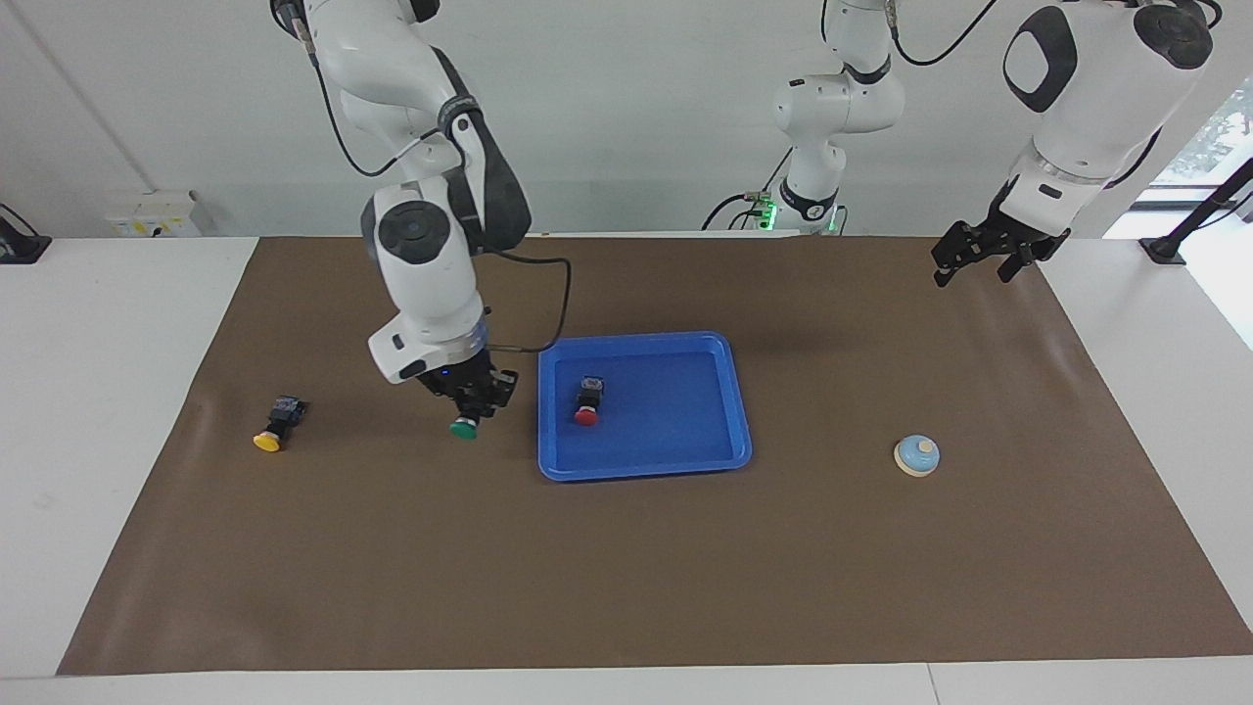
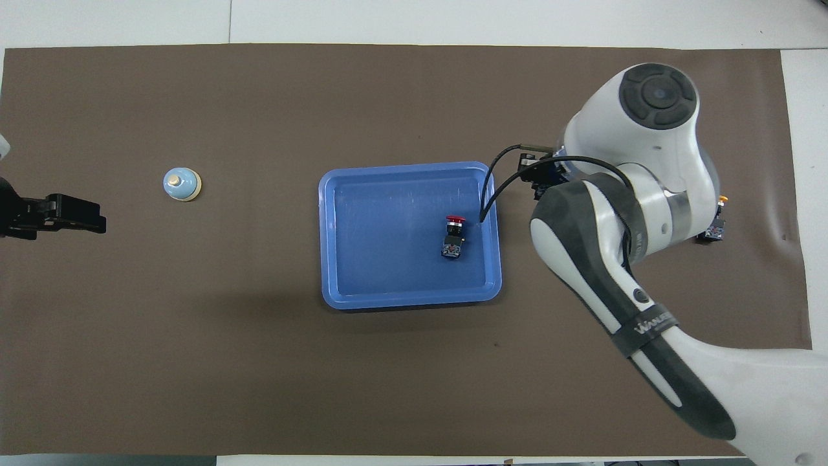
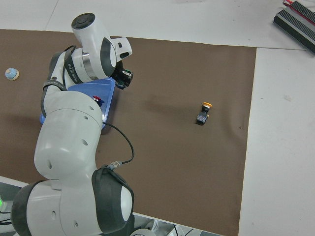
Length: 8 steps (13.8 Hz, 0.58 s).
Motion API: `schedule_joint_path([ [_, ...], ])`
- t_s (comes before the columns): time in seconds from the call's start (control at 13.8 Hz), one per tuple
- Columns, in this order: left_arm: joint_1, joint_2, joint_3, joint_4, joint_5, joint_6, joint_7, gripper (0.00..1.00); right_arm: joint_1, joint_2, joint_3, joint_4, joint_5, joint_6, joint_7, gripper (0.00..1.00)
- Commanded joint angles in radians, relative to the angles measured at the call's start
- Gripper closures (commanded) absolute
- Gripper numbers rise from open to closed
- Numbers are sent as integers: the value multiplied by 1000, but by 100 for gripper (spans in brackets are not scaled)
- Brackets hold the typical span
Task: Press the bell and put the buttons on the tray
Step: 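Move the green button into the tray and open the right gripper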
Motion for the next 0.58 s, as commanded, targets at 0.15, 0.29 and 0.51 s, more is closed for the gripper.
schedule_joint_path([
  [0.15,2,-10,1,-2,5,-2,-1,0,176,36,-3,55,62,2,121,100],
  [0.29,2,-10,1,-2,5,-2,-1,0,239,73,-5,55,53,71,173,100],
  [0.51,2,-10,1,-2,5,-2,-1,0,295,139,-8,42,44,158,204,100],
])
